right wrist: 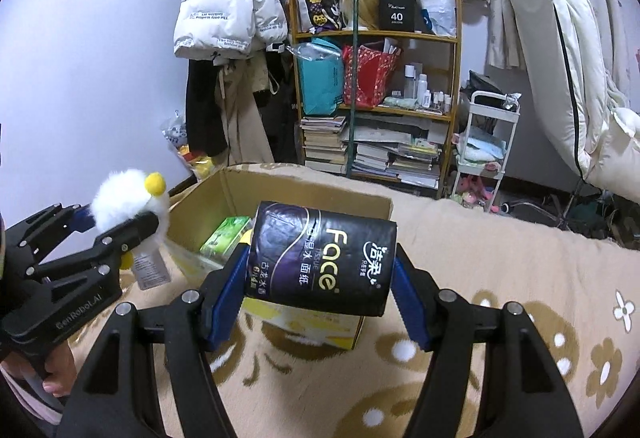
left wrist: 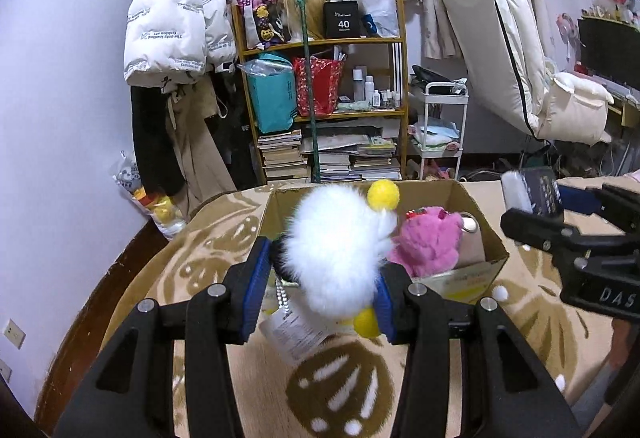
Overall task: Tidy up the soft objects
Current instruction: 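Carry the chick over the box with the left tool while the right tool carries the Face box, then release the chick into the box with the left tool while the right tool releases the Face box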
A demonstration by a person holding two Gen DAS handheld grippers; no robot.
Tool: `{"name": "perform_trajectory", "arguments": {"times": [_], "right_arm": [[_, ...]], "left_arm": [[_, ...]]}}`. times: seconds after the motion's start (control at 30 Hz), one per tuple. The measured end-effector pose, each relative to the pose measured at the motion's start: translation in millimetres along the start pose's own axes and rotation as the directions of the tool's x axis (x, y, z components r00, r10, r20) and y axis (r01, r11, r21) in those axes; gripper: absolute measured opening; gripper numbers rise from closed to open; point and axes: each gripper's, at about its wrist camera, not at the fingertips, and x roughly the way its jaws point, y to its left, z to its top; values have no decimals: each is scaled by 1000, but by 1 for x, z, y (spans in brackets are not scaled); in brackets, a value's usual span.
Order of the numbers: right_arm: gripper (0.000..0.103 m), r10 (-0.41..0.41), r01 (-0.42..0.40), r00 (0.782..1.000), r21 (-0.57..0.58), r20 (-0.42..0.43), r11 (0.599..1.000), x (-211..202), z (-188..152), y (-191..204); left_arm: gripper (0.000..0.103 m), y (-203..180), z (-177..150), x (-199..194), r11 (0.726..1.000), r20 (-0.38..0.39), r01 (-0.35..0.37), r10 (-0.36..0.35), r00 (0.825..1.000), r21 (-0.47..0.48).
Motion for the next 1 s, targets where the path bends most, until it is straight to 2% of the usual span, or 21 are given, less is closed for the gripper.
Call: {"name": "perform_trajectory", "arguments": {"times": [0.37, 0.67, 0.87, 1.0], "right_arm": [[71, 9, -9, 1000, 10, 26, 1000, 32, 16, -11], [71, 44, -41, 999, 97, -32, 994, 72, 7, -34], [72, 80, -71, 995, 161, -52, 984, 89, 7, -46], [73, 116, -104, 992, 186, -58, 977, 93, 6, -50]], "left_arm": [[45, 3, 2, 42, 999, -31, -33, 34, 999, 25], [46, 12, -10, 77, 999, -105, -47, 47, 993, 0], [49, 15, -14, 85, 998, -123, -59, 58, 991, -4], [57, 16, -14, 82, 998, -110, -63, 62, 992, -2]]}}
